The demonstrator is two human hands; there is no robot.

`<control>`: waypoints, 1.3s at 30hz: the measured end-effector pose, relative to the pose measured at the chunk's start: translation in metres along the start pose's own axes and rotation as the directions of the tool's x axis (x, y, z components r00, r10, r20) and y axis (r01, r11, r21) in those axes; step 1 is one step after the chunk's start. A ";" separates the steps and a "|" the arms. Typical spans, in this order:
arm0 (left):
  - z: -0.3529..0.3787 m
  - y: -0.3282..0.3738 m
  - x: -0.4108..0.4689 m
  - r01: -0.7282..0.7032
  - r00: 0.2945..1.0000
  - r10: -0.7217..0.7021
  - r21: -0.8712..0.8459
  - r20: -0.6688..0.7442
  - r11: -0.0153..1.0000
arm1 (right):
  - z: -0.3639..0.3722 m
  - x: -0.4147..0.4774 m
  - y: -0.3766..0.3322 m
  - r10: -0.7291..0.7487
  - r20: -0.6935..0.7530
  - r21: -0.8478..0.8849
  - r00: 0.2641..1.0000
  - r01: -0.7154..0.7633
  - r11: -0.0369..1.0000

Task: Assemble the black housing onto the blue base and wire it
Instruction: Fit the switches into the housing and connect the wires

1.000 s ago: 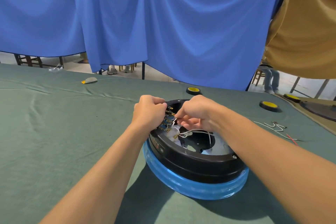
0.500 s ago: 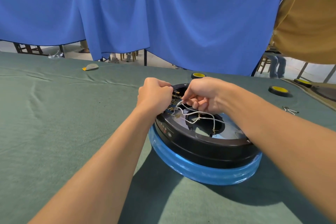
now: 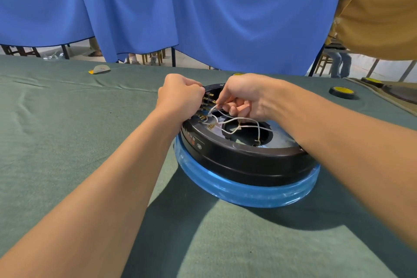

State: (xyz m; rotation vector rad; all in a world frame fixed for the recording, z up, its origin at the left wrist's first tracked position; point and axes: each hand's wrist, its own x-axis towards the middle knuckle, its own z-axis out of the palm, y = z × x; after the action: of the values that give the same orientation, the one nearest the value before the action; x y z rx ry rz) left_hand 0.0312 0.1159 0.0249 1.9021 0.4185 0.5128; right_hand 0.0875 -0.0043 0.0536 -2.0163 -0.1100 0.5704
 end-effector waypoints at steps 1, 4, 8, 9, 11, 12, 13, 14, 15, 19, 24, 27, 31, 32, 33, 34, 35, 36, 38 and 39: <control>0.000 0.000 0.000 0.004 1.000 -0.004 -0.004 -0.001 1.000 | 0.000 0.000 0.000 0.001 0.000 0.003 1.000 -0.001 1.000; -0.001 0.001 -0.001 0.016 1.000 -0.016 -0.009 -0.004 1.000 | 0.002 -0.001 -0.001 -0.002 0.003 0.011 1.000 0.002 1.000; -0.002 0.002 -0.002 0.024 1.000 -0.024 -0.020 -0.002 1.000 | 0.003 0.000 -0.002 -0.006 -0.001 0.015 1.000 0.006 1.000; -0.002 0.002 -0.002 0.023 1.000 -0.023 -0.018 0.000 1.000 | 0.003 0.000 -0.002 -0.007 -0.003 0.014 1.000 0.007 1.000; -0.001 0.003 -0.001 0.019 1.000 -0.019 -0.019 0.001 1.000 | 0.003 -0.001 -0.003 -0.008 -0.007 0.007 1.000 0.008 1.000; -0.001 0.003 -0.001 0.017 1.000 -0.017 -0.022 0.002 1.000 | 0.004 -0.002 -0.003 -0.011 -0.009 0.001 1.000 0.011 1.000; -0.001 0.002 -0.001 0.017 1.000 -0.017 -0.024 0.004 1.000 | 0.004 -0.002 -0.003 -0.012 -0.011 -0.004 1.000 0.012 1.000; -0.001 0.002 -0.001 0.018 1.000 -0.018 -0.024 0.006 1.000 | 0.004 -0.002 -0.003 -0.013 -0.015 -0.009 1.000 0.012 1.000; -0.001 0.001 -0.001 0.018 1.000 -0.018 -0.021 0.007 1.000 | 0.005 -0.003 -0.004 -0.014 -0.020 -0.014 1.000 0.014 1.000; -0.001 0.001 0.001 0.007 1.000 -0.007 -0.011 0.000 1.000 | 0.008 -0.004 -0.004 -0.036 -0.056 -0.026 0.998 0.035 0.999; 0.000 0.001 0.000 0.021 1.000 -0.021 -0.017 0.004 1.000 | 0.010 -0.008 -0.006 -0.018 -0.061 -0.008 0.998 0.017 1.000; -0.001 0.002 -0.001 0.020 1.000 -0.020 -0.011 0.005 1.000 | 0.009 -0.010 -0.007 -0.036 -0.064 -0.043 0.997 0.034 0.998; -0.001 0.004 -0.003 0.010 1.000 -0.010 -0.013 0.011 1.000 | 0.011 -0.018 -0.004 -0.293 -0.214 -0.375 0.932 0.198 0.905; -0.001 0.004 -0.003 0.010 1.000 -0.010 -0.012 0.013 1.000 | 0.011 -0.019 -0.004 -0.408 -0.269 -0.490 0.872 0.240 0.838; -0.001 0.005 -0.004 0.009 1.000 -0.009 -0.008 0.017 1.000 | 0.011 -0.021 -0.004 -0.497 -0.302 -0.557 0.813 0.273 0.785; -0.001 0.005 -0.004 0.007 1.000 -0.007 -0.005 0.024 1.000 | 0.012 -0.025 -0.006 -0.539 -0.302 -0.577 0.786 0.300 0.760; -0.001 0.005 -0.003 0.010 1.000 -0.010 -0.003 0.029 1.000 | 0.014 -0.029 -0.006 -0.556 -0.272 -0.587 0.785 0.323 0.742; -0.002 0.006 -0.003 0.015 0.999 -0.015 -0.001 0.033 1.000 | 0.017 -0.032 -0.007 -0.558 -0.227 -0.606 0.798 0.333 0.723; -0.002 0.006 -0.004 0.024 0.999 -0.024 0.000 0.036 1.000 | 0.023 -0.031 -0.004 -0.547 -0.164 -0.653 0.821 0.325 0.684; -0.002 0.005 -0.004 0.025 0.999 -0.025 -0.001 0.038 1.000 | 0.025 -0.030 -0.002 -0.543 -0.152 -0.668 0.826 0.319 0.673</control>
State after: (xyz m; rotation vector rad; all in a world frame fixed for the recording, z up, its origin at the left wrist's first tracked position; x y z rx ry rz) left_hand 0.0264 0.1134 0.0301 1.9001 0.4169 0.4596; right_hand 0.0507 0.0076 0.0563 -2.5727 -0.6342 -0.1798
